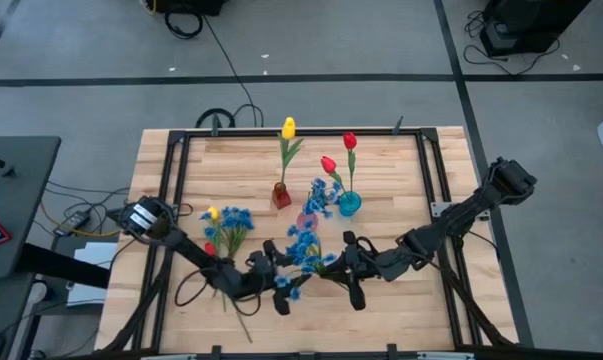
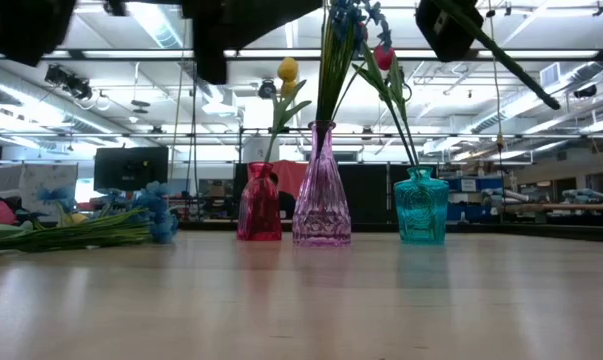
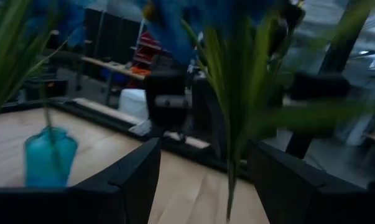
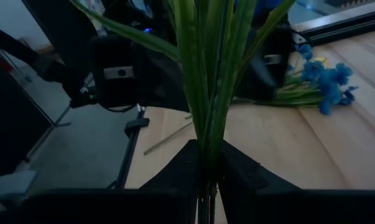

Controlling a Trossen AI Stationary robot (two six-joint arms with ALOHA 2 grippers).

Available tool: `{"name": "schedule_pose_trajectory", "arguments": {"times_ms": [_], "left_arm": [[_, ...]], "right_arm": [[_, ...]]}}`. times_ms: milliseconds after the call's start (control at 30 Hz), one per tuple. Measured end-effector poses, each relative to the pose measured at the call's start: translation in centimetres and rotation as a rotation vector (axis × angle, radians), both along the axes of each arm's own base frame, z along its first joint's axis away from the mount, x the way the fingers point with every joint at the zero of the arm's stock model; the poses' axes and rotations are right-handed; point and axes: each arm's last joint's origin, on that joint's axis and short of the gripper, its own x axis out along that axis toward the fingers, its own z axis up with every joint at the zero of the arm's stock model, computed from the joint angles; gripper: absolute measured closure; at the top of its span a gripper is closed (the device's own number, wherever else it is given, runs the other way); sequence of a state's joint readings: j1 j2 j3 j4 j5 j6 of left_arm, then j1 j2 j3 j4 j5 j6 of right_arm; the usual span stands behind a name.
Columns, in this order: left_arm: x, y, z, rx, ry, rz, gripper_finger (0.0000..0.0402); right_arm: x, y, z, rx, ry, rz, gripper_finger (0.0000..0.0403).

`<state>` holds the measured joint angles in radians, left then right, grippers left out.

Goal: Sort flowers into vase by color
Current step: Put the blue flowers into the pink transparent vase

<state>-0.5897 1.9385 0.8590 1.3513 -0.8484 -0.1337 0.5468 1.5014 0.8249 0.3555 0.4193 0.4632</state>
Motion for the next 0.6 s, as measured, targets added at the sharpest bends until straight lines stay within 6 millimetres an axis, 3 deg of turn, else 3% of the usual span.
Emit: {"name": "schedule_pose_trajectory", "arguments": {"times_ms": [167,433,600], "left_arm": [[1.5,0.9,1.0,0.021,-0.047,-0.092,0.0158],[2.0,1.4,1.2,0.071,-0.044,-0.073,0.0159],[2.1,1.7,1.2,0.074,-0.044,-0.067,0.0186]], "right_arm": [[0.7,0.4,-0.8,-0.014,-0.025,0.009,0.0342],[0.7,0.7,-0.6,-0.018,-0.048,0.021,0.0342],[0.7,0.7,-0.6,-0.028,-0.050,0.018,0.0341]]}}
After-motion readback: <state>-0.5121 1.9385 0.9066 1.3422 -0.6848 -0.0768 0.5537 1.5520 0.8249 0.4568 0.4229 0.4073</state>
